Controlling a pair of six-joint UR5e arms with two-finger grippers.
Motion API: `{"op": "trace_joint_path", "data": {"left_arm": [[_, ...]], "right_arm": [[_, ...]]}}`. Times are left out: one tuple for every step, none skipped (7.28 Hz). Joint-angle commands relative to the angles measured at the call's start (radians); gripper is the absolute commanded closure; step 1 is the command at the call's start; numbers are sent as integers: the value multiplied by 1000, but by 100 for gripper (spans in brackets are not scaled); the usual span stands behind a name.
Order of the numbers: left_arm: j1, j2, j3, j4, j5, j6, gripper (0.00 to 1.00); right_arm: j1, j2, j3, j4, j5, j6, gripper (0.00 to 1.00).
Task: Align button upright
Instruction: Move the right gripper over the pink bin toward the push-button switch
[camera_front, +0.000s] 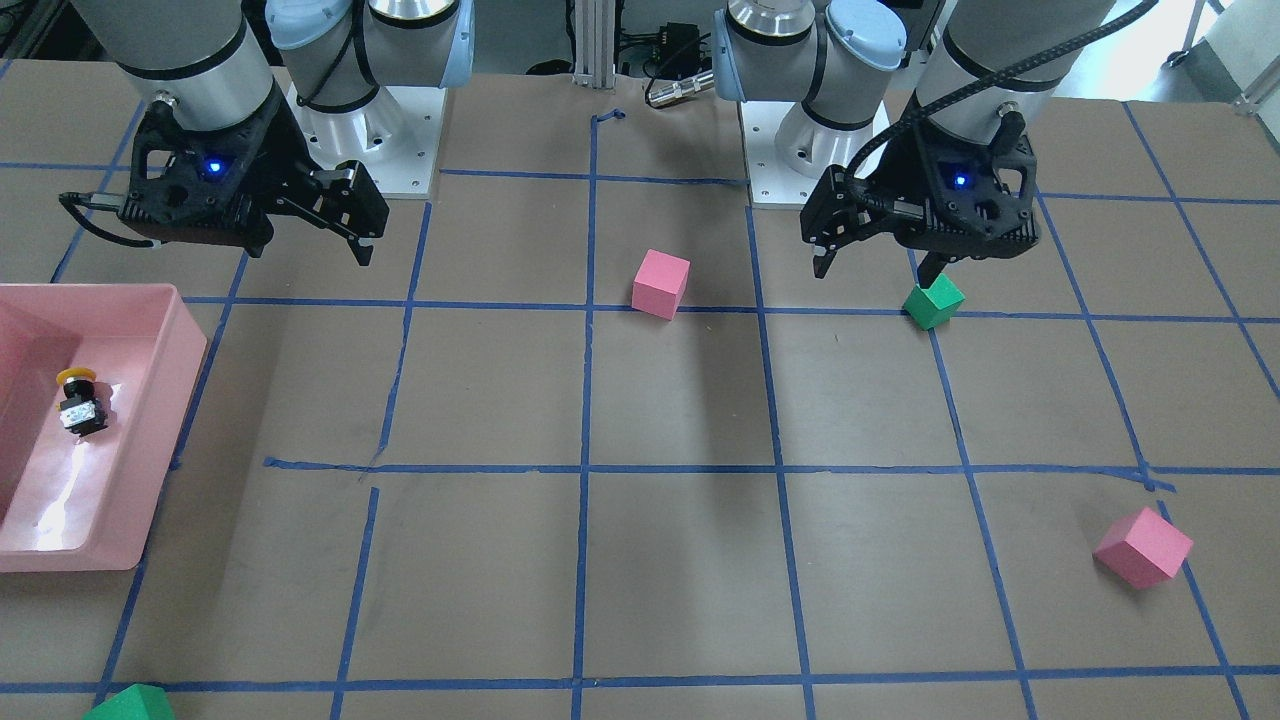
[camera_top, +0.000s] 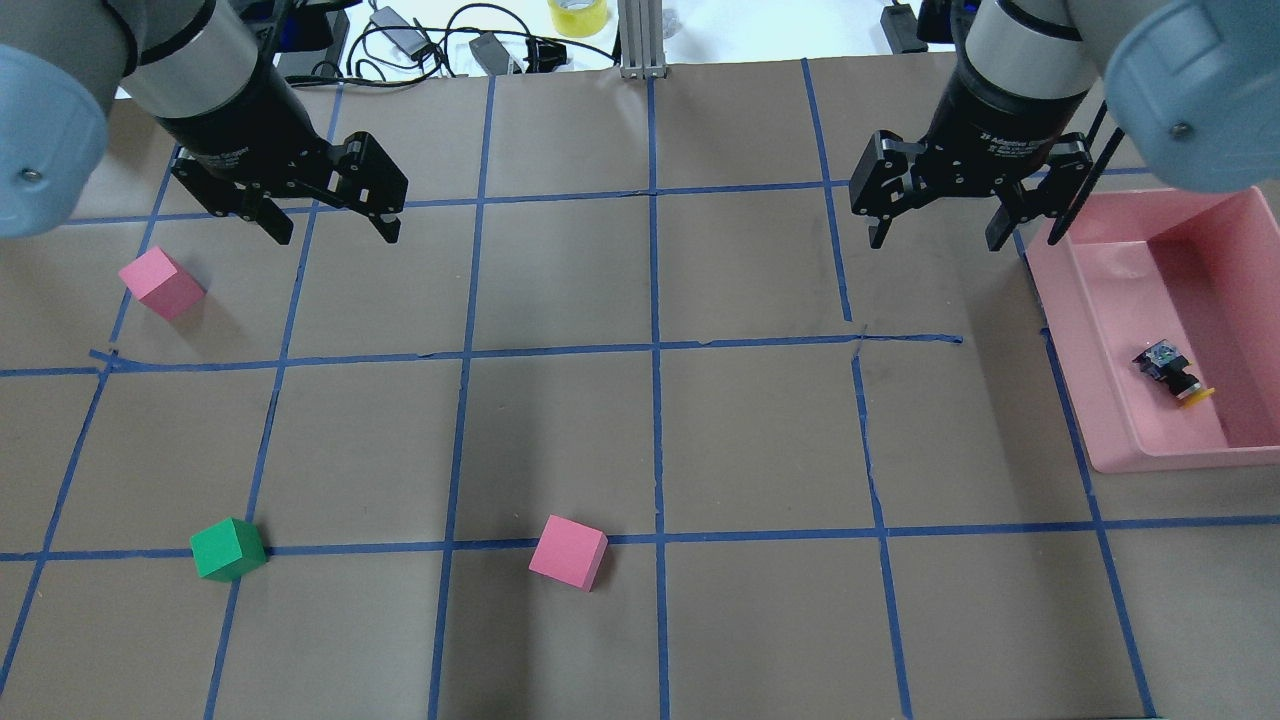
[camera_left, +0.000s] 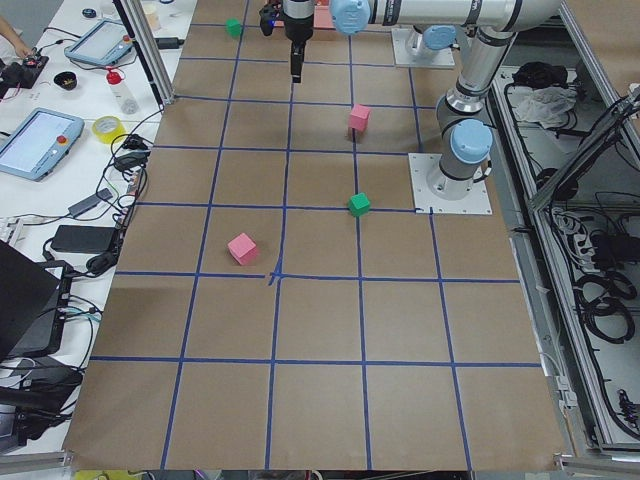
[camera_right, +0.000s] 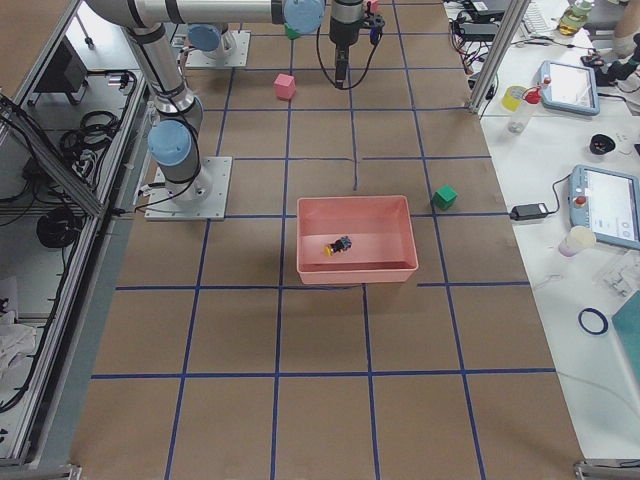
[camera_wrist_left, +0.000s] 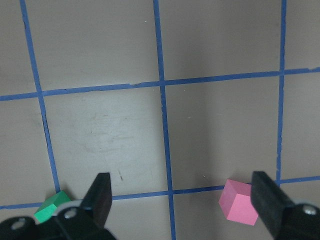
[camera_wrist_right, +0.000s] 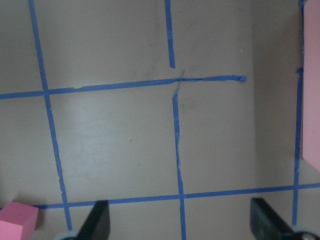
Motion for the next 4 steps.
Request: {"op": "trace_joint_path", "data": {"left_arm": [[1, -2, 8, 0, 4, 1, 0], [0, 0, 3, 0, 8, 0, 0], [0, 0, 2, 0, 13, 0, 0], [0, 2, 0, 0, 13, 0, 0]], "right_arm": [[-1, -1, -1, -1, 0, 9, 0], [-1, -1, 1, -1, 0, 9, 0], [1, 0, 1, -9, -11, 11, 0], [-4, 2, 2, -7, -17, 9, 0]]}}
